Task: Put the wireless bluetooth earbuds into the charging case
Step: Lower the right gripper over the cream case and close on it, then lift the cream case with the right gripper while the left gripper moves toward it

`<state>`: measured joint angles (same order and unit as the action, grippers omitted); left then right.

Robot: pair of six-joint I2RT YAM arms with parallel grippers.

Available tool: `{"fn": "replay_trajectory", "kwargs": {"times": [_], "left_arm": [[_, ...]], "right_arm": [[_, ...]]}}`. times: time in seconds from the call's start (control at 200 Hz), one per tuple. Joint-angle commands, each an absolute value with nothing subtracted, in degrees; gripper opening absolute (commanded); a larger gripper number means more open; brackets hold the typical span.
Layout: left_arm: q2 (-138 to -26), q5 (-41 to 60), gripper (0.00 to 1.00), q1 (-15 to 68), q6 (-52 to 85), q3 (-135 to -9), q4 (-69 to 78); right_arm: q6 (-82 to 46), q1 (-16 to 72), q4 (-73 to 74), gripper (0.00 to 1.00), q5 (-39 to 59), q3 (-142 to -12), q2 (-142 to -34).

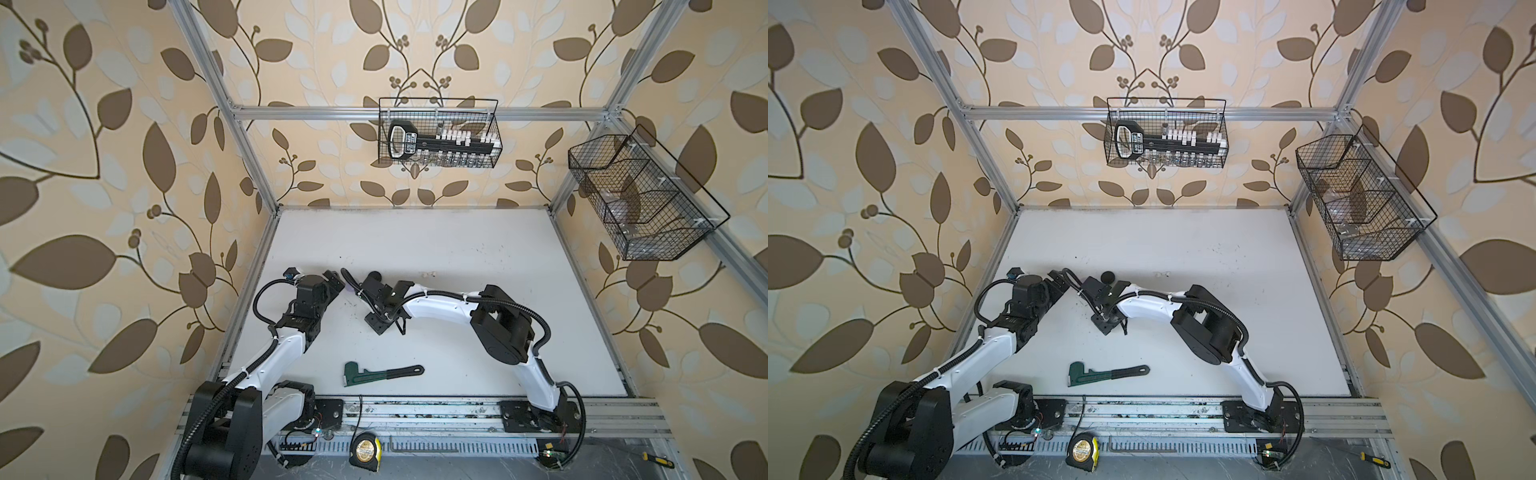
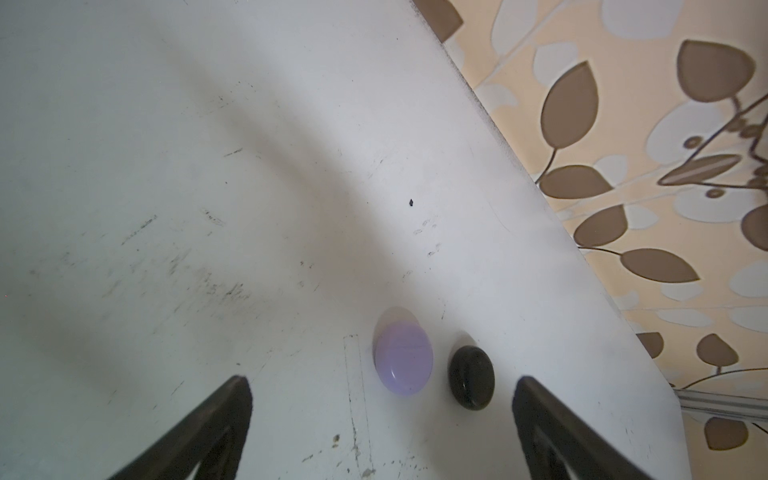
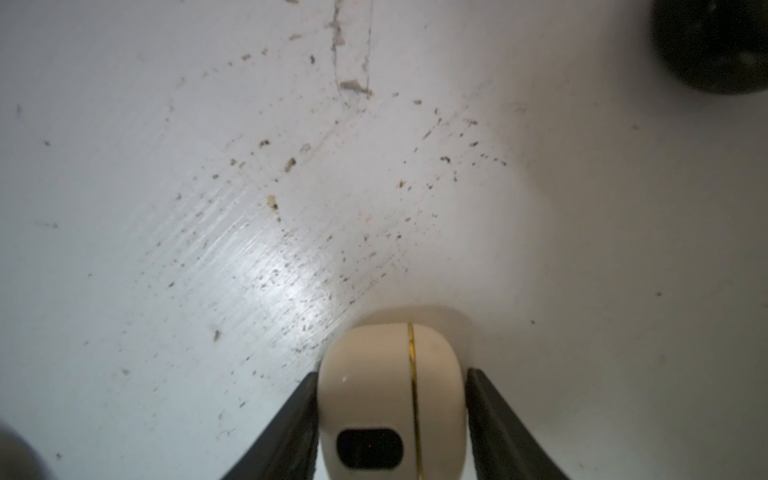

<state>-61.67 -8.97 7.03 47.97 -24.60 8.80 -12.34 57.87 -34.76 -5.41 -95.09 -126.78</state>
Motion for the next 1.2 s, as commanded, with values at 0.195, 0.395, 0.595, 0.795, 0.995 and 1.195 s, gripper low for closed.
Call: {"fn": "replay_trajectory", "kwargs": {"times": [0.195,0.395,0.595,0.795,0.995,1.195], "left_arm": [[-61.57,-7.91,0.99,6.42,47.11,-26.28,10.64],[-61.44,-6.66,0.99,6.42,45.75,-26.97,9.94],[-60.61,1.78,0.99,6.55,42.45,-26.94,14.12],[-62.43,12.96,0.86,10.55,37.39,-27.95,22.65],[-63.74,24.28,0.72,18.06,31.08,-29.73,31.25],[-59.28,31.02,0.65,22.12,27.56,-25.52,41.98]], "right_arm": [[-11.43,58.67,-38.94,0.51,-5.14,-95.72,-131.08],[-10.58,58.68,-38.99,0.39,-7.94,-95.18,-129.51],[-8.97,55.23,-32.67,0.34,-10.91,-86.48,-119.33],[-10.02,47.14,-20.14,0.27,-11.89,-72.3,-104.02],[-6.79,48.39,-5.3,0.27,-18.29,-57.86,-87.18],[6.19,55.17,18.45,0.28,-22.86,-38.79,-70.78]]}}
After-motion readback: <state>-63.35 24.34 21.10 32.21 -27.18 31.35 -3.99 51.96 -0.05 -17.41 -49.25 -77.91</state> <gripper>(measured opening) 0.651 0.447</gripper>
